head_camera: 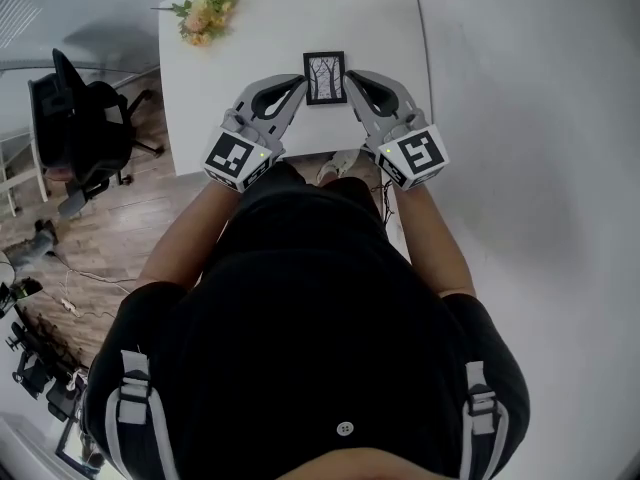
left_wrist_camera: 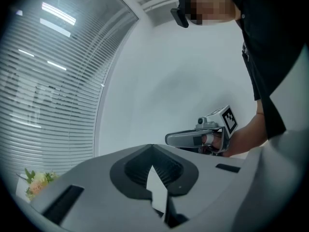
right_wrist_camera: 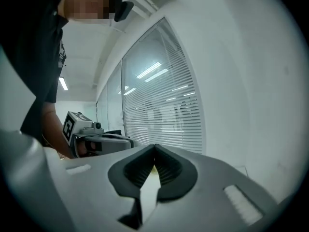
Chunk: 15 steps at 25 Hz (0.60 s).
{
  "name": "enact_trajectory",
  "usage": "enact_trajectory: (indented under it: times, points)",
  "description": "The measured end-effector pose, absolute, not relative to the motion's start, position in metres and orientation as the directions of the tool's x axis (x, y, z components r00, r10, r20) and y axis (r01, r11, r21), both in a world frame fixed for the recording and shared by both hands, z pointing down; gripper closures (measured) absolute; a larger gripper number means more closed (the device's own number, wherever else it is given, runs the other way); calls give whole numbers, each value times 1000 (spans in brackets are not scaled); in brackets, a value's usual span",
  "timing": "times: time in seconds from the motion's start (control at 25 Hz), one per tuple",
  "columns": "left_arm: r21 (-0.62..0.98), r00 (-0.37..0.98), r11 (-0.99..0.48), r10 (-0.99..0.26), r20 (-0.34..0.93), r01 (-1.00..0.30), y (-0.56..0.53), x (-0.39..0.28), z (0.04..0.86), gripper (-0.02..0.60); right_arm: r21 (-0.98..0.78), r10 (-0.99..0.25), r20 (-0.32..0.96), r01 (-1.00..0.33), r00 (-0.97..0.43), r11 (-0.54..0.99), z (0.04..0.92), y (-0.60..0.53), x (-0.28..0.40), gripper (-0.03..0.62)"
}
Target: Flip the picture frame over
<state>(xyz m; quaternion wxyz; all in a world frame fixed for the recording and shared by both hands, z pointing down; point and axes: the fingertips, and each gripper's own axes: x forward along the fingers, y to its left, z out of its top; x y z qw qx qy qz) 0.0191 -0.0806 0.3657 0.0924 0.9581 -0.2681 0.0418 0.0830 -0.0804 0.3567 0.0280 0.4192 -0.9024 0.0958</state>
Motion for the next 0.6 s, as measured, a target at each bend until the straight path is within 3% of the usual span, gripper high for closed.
enact_trajectory:
  times: [0.6]
  points:
    - [68, 864, -861, -501, 54, -503, -86, 35, 303, 575, -76, -757, 80, -762, -648, 644, 313, -80, 84, 583]
